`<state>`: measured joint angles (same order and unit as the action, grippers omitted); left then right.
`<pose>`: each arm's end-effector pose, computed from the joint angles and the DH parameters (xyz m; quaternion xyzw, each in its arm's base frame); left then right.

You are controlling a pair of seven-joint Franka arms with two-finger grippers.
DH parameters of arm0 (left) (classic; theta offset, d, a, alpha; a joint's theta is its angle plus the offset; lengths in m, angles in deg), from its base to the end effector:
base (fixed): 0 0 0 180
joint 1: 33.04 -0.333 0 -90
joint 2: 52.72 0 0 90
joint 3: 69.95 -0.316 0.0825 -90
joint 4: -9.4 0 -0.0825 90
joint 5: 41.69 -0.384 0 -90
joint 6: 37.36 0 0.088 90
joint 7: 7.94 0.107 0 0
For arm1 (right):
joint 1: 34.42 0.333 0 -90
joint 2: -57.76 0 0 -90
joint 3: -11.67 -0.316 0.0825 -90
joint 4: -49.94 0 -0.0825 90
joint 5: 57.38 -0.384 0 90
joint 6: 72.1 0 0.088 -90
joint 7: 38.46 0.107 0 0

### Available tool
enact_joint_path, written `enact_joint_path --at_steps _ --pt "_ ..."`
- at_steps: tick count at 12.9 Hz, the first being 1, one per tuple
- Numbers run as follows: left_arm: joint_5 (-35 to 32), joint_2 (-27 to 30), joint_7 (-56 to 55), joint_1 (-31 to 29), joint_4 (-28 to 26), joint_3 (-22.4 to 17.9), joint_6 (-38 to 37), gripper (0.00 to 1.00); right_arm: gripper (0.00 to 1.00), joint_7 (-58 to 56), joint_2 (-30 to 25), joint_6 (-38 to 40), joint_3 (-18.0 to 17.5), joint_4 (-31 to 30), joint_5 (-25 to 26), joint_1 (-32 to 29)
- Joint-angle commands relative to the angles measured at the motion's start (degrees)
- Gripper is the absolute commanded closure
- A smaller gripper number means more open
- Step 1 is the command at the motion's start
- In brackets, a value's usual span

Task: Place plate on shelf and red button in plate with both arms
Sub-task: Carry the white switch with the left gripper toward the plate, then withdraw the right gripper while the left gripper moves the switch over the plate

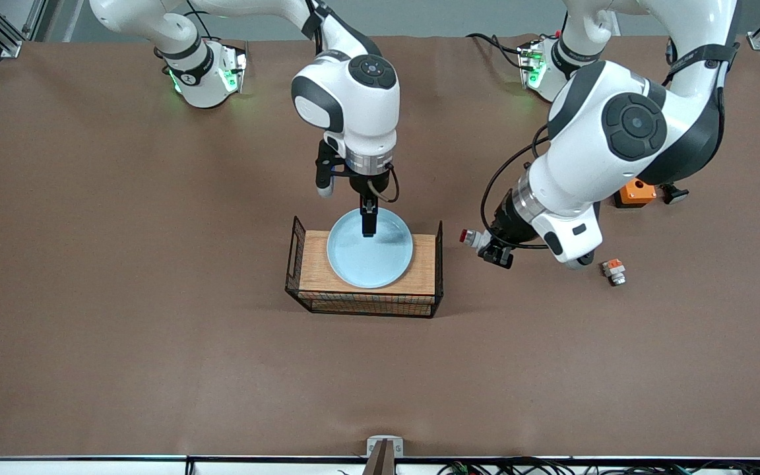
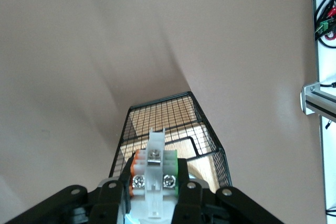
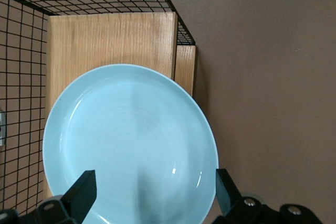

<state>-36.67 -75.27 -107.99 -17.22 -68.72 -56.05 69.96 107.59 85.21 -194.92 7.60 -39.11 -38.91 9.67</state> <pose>0.6084 -0.3215 0.5144 0.7997 0.5905 -0.0527 0.0947 0.4819 0.5073 0.3834 -0.7051 0.6961 -0.1157 0.0706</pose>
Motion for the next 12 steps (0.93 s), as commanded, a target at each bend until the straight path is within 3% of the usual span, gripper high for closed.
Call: enact_joint_path --at_steps 1,5,12 --pt "0.7 -0.4 -5.4 1.9 1.5 -0.2 -0.1 0.74 0.00 -3.6 0.7 2.8 -0.3 4.2 -0.4 -1.4" --pt "0.3 -1.5 -11.7 4.7 1.5 -0.4 0.7 0.74 0.00 -27.2 0.4 11.8 -0.3 12.2 -10.7 -6.6" --pt "-1.2 -6.8 -22.2 11.7 1.6 -1.2 9.5 0.74 0.00 -78.4 -6.0 30.2 -0.2 14.3 -14.0 -18.7"
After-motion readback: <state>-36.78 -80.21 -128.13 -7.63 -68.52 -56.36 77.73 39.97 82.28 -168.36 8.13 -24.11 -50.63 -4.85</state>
